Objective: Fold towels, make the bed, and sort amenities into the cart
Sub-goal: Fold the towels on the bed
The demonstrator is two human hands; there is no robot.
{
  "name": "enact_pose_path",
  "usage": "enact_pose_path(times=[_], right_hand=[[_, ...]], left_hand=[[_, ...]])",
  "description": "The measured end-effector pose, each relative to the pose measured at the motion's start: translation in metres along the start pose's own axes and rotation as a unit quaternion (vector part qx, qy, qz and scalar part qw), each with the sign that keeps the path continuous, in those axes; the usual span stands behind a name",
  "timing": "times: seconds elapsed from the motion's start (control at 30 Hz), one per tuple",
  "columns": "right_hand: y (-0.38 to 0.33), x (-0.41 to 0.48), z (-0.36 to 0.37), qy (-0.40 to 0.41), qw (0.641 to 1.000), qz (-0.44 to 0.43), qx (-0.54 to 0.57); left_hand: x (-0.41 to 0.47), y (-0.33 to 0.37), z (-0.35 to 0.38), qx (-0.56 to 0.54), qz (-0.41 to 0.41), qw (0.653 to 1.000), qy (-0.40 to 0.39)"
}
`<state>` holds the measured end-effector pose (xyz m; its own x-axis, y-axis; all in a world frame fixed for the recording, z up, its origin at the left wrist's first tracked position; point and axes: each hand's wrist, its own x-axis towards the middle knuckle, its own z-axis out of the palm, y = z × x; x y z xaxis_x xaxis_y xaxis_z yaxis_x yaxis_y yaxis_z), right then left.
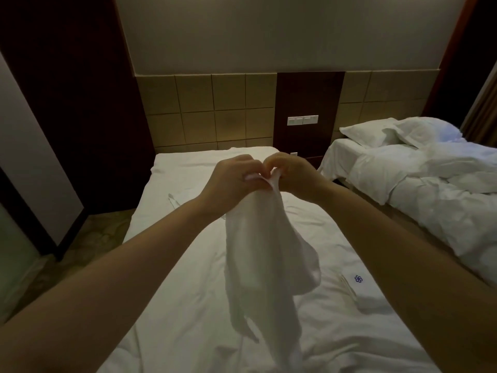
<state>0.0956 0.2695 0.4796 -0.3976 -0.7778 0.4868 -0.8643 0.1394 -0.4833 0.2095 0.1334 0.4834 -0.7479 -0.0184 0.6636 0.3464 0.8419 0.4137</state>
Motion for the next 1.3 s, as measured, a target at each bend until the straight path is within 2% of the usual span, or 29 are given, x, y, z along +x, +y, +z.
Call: enact_pose_path(times=[0.13,0.2,0.4,0.6,0.7,0.77,0.83,0.87,0.93,1.0,1.1,1.17,1.3], right_hand=[[-0.010,-0.012,0.011,-0.009,0.987,0.074,0.142],[-0.013,-0.018,0.014,0.002,0.981,0.105,0.163],[-0.014,-0.039,0.024,0.015,0.977,0.173,0.121],[-0.014,-0.050,0.031,0.024,0.986,0.159,0.047],[-0.013,-0.051,0.031,-0.001,0.982,0.183,0.057],[-0.015,-0.056,0.030,-0.004,0.960,0.227,0.166],[-0.018,-0.066,0.035,-0.004,0.914,0.264,0.309],[-0.020,-0.070,0.040,-0.007,0.905,0.263,0.335],[-0.025,-0.076,0.052,-0.018,0.945,0.234,0.225],[-0.027,-0.076,0.061,0.024,0.972,0.197,0.127],[-0.028,-0.074,0.059,0.116,0.969,0.177,0.131],[-0.027,-0.077,0.056,0.121,0.969,0.172,0.131],[-0.028,-0.083,0.062,0.104,0.973,0.164,0.126]], left_hand=[[0.001,0.004,0.002,-0.060,-0.077,0.994,-0.054],[0.001,0.004,0.003,-0.084,-0.120,0.986,-0.081],[-0.007,0.007,0.012,-0.117,-0.202,0.953,-0.195],[-0.013,0.009,0.009,-0.168,-0.219,0.922,-0.270],[-0.019,0.007,0.010,-0.149,-0.189,0.948,-0.209],[-0.024,0.004,0.012,-0.150,-0.182,0.960,-0.153],[-0.028,-0.002,0.014,-0.163,-0.191,0.963,-0.101],[-0.030,-0.004,0.016,-0.169,-0.196,0.963,-0.077],[-0.031,-0.004,0.019,-0.174,-0.206,0.962,-0.048],[-0.030,-0.001,0.021,-0.184,-0.215,0.958,-0.052],[-0.033,-0.007,0.014,-0.284,-0.242,0.921,-0.110],[-0.038,-0.016,0.010,-0.326,-0.265,0.894,-0.154],[-0.050,-0.026,0.019,-0.416,-0.297,0.851,-0.119]])
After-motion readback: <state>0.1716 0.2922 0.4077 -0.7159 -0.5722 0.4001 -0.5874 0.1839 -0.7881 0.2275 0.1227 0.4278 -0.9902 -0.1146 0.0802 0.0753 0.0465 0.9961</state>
